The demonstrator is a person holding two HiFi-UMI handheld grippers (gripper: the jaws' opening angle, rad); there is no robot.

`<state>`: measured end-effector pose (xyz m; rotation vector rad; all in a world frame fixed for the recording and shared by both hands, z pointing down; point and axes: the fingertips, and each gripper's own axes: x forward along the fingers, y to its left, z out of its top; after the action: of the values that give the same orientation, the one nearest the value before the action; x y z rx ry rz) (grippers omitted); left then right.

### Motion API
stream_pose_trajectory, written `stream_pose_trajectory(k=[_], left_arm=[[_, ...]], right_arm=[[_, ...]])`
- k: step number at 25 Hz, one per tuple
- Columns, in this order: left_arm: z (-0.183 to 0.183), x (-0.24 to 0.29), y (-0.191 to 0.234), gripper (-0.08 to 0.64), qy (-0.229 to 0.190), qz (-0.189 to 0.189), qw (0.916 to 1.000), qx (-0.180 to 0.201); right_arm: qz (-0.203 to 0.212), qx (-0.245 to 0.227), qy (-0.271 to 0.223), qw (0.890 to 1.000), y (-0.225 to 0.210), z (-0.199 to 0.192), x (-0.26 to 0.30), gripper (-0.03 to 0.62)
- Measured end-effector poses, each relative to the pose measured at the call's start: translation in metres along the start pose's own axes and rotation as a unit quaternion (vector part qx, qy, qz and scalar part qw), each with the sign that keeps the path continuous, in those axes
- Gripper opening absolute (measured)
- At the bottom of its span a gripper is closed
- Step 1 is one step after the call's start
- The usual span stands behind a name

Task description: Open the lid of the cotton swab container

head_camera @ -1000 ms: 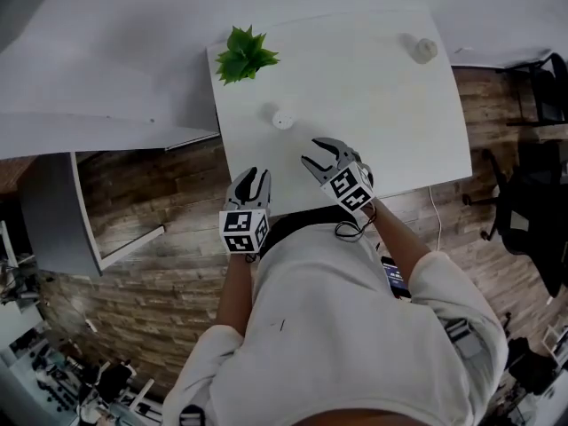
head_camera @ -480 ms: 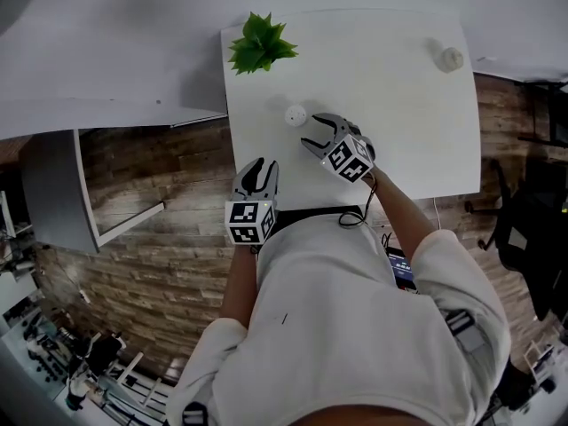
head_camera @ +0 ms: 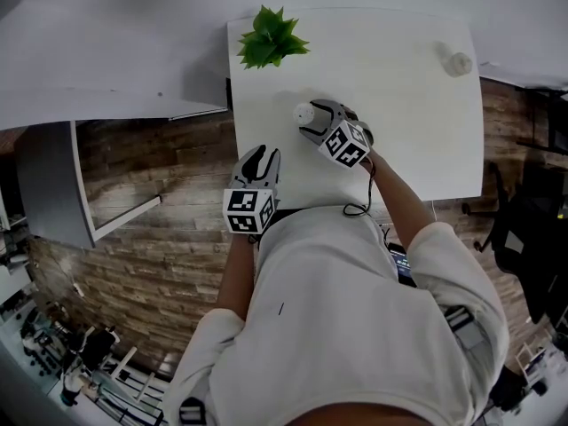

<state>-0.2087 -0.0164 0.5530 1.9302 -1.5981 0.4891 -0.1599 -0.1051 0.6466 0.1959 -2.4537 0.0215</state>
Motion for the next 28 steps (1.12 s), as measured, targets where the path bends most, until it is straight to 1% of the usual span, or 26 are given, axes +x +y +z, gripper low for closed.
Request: stream_pose_trajectory(k=[5, 8, 17, 24, 26, 28], left_arm=[[0.002, 0.004, 0.000, 0.126, -0.002, -0.005, 1.0000, 0.002], [0.001, 0.006, 0.000, 0.126, 0.000, -0.006, 1.0000, 0.002], [-0.003, 0.013, -0.004, 0.126, 0.012, -0.019, 0.9997, 0.013], [-0.006, 0.019, -0.010, 0.126, 0.021, -0.036, 0.9988, 0.024], [-0.006, 0.019, -0.013, 0.126, 0.021, -0.042, 0.9986, 0.025], [-0.005, 0.020, -0.016, 0.126, 0.019, -0.049, 0.9983, 0.026]], right_arm=[[0.001, 0.007, 0.000, 1.000, -0.002, -0.003, 0.004, 0.265], [0.001, 0.007, -0.009, 1.000, 0.000, -0.001, 0.006, 0.247], [0.014, 0.014, -0.020, 1.000, -0.001, 0.003, 0.006, 0.235], [0.007, 0.051, -0.046, 0.998, -0.010, 0.007, -0.006, 0.233], [0.015, 0.067, -0.050, 0.996, -0.010, 0.010, -0.014, 0.233], [0.032, 0.084, -0.054, 0.994, -0.007, 0.011, -0.023, 0.233]])
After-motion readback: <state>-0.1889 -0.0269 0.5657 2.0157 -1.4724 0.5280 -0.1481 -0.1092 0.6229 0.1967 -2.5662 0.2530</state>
